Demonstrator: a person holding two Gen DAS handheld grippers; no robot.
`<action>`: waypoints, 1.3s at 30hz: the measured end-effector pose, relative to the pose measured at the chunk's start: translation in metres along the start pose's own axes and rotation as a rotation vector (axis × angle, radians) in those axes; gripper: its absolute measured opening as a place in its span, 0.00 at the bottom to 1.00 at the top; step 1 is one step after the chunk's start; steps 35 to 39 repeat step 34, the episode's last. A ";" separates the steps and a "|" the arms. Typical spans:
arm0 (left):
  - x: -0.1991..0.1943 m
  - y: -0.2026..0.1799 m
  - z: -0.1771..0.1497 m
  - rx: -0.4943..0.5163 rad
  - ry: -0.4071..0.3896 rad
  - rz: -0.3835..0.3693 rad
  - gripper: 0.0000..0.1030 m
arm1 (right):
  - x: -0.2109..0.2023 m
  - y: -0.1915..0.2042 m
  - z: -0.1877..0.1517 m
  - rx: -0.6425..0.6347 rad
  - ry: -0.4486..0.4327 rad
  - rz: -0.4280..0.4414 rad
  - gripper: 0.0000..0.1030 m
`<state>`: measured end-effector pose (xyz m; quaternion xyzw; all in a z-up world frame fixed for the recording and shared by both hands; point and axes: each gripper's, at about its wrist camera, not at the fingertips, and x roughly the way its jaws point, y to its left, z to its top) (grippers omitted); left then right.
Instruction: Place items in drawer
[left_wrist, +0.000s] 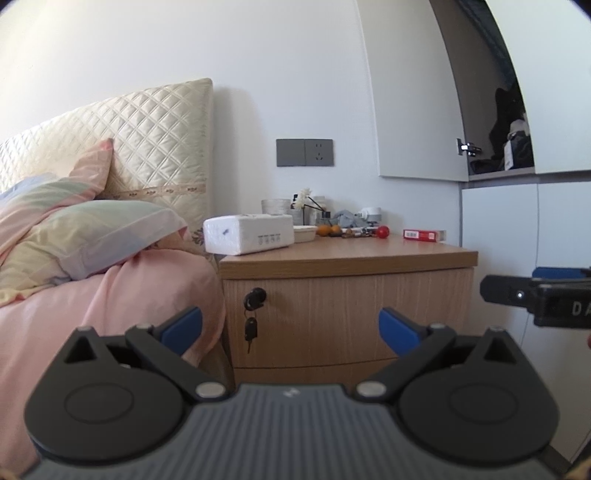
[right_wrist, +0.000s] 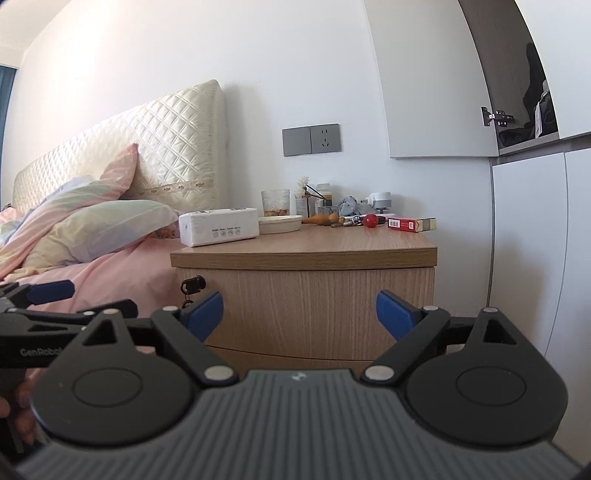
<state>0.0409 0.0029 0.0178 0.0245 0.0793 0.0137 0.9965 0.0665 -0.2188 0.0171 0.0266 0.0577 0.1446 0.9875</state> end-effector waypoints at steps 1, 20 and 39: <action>0.000 0.001 0.000 -0.006 0.005 0.000 1.00 | 0.000 0.001 -0.001 -0.009 0.001 -0.009 0.89; 0.005 0.001 -0.007 -0.028 0.051 -0.025 1.00 | 0.002 0.000 -0.003 -0.025 0.012 -0.079 0.89; 0.002 -0.004 -0.009 -0.014 0.057 -0.032 1.00 | -0.001 -0.005 -0.001 -0.011 0.002 -0.080 0.89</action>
